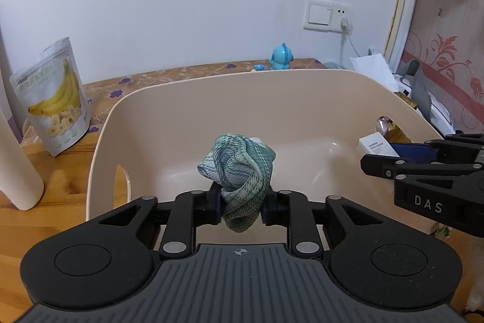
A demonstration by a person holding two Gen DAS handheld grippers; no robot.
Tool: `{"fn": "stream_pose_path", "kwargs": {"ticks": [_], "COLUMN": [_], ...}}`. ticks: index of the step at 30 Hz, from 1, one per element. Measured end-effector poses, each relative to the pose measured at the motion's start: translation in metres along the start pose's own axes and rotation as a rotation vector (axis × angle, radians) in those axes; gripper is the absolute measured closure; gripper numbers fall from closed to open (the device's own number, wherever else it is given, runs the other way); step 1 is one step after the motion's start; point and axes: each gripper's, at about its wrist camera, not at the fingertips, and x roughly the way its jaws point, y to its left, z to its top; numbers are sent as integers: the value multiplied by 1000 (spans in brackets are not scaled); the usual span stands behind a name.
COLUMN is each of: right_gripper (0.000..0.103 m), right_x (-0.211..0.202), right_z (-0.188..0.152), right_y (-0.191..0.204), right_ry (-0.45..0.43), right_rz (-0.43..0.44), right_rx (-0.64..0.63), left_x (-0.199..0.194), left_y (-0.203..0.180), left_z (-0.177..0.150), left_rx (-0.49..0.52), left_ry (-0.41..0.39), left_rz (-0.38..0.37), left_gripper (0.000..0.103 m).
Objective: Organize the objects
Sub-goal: 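Carry the scrunchie and white box over the beige bin and open both tools, then move both tools back toward the remaining items on the table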
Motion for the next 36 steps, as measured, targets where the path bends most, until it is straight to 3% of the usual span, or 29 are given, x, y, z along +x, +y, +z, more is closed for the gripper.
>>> {"fn": "stream_pose_path", "kwargs": {"ticks": [3,6,8,13,16,24,36], "right_gripper": [59,35,30,11,1,0,0], "right_x": [-2,-10,-15,-32,-45,-76,-93], "right_z": [0,0,0,-1,-3,-15,-53], "right_y": [1,0,-2,-3,-5,-10,-3], "right_ry": [-1,-28,-47,-81,-115,-149,-87], "right_rz": [-2,0,1,2,-2,0,19], "right_rx": [0,12,18,26,38,58,73], "left_x": [-5,-14,-21,-43,-53,-83,-113], "left_y": [0,-4,-6,-9,-10,-11,6], "left_z": [0,0,0,1,0,-12,-53], "left_rx": [-1,20,24,14,2,-6,-34], "left_ry": [-4,-27,-51,-101,-115,-136,-100], "left_rz": [-3,3,16,23,33,70,110], "left_gripper": [65,47,34,19,17,15,15]}}
